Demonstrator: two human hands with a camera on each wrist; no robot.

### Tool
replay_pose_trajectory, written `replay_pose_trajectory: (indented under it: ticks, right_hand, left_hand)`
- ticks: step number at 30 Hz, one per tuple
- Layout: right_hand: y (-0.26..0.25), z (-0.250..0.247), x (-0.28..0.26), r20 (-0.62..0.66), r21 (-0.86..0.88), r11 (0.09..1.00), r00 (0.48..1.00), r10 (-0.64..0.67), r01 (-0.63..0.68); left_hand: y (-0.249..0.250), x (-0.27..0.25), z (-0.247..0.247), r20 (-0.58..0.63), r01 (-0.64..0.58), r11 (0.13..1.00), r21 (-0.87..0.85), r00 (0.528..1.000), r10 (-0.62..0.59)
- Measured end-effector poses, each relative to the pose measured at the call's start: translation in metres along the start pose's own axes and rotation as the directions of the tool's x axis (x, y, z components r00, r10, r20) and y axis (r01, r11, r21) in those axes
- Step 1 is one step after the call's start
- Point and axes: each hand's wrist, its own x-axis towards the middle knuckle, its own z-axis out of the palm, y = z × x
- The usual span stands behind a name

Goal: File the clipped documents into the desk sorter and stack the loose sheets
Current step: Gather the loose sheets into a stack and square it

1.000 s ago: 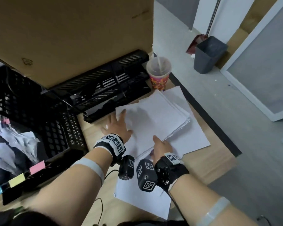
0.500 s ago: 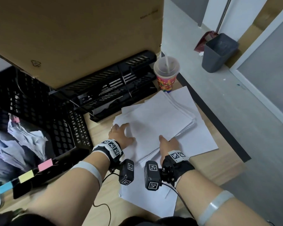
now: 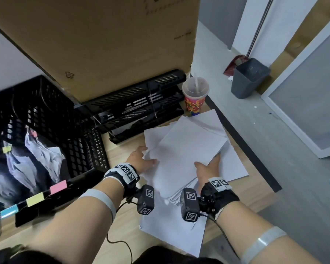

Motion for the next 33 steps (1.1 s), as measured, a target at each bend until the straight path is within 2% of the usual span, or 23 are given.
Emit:
replay_pose_trajectory:
  ticks: [5,8,11,15,17,19,22,25,27,29,33]
  right_hand:
    - [0.003,-0.003,-0.013,-0.042,-0.051,0.994,0.995,0.092,-0.094]
    - [-0.004,-0.008,-0.023,-0.018,-0.160,0.987,1.000,0.006,-0.009]
    - [-0.018,-0.008,-0.033,0.069,-0.187,0.975,0.991,-0.113,0.124]
    - [-0.040,-0.011,-0.037,0.264,-0.116,0.976,0.953,-0.150,0.186]
    - [-0.053,-0.015,-0.034,0.306,-0.194,0.959,0.941,-0.141,0.206]
    - [-0.058,-0.016,-0.022,0.291,-0.426,0.878,0.952,-0.096,0.219]
    - [-0.043,-0.012,0.004,0.197,-0.749,0.644,0.980,-0.011,0.158]
    - [-0.021,-0.003,0.026,0.145,-0.890,0.434,0.989,-0.023,0.140]
    - [-0.014,0.002,0.029,0.118,-0.920,0.375,0.993,-0.022,0.118]
    - [-0.013,0.005,0.026,0.133,-0.913,0.387,0.991,-0.016,0.129]
    - [-0.011,0.005,0.025,0.235,-0.833,0.513,0.972,-0.010,0.207]
  left_hand:
    - [-0.023,-0.010,0.002,0.113,-0.009,0.997,-0.071,0.993,0.017]
    - [-0.035,-0.015,0.004,0.139,-0.017,0.996,-0.089,0.990,0.029]
    - [-0.042,-0.018,-0.001,0.130,-0.041,0.990,-0.138,0.990,0.059]
    - [-0.049,-0.019,-0.004,0.064,-0.001,0.959,-0.285,0.998,0.021]
    - [-0.051,-0.020,-0.006,0.047,0.029,0.923,-0.383,0.999,-0.012]
    - [-0.052,-0.022,-0.005,0.094,0.067,0.888,-0.455,0.995,-0.027]
    - [-0.053,-0.028,0.007,0.201,0.138,0.865,-0.482,0.979,-0.044]
    - [-0.055,-0.028,0.017,0.234,0.149,0.868,-0.473,0.971,-0.039]
    - [-0.056,-0.027,0.020,0.217,0.095,0.913,-0.396,0.976,-0.007]
    - [-0.060,-0.021,0.023,0.217,0.071,0.939,-0.335,0.976,0.003]
    - [-0.065,-0.015,0.028,0.224,0.048,0.954,-0.295,0.974,0.021]
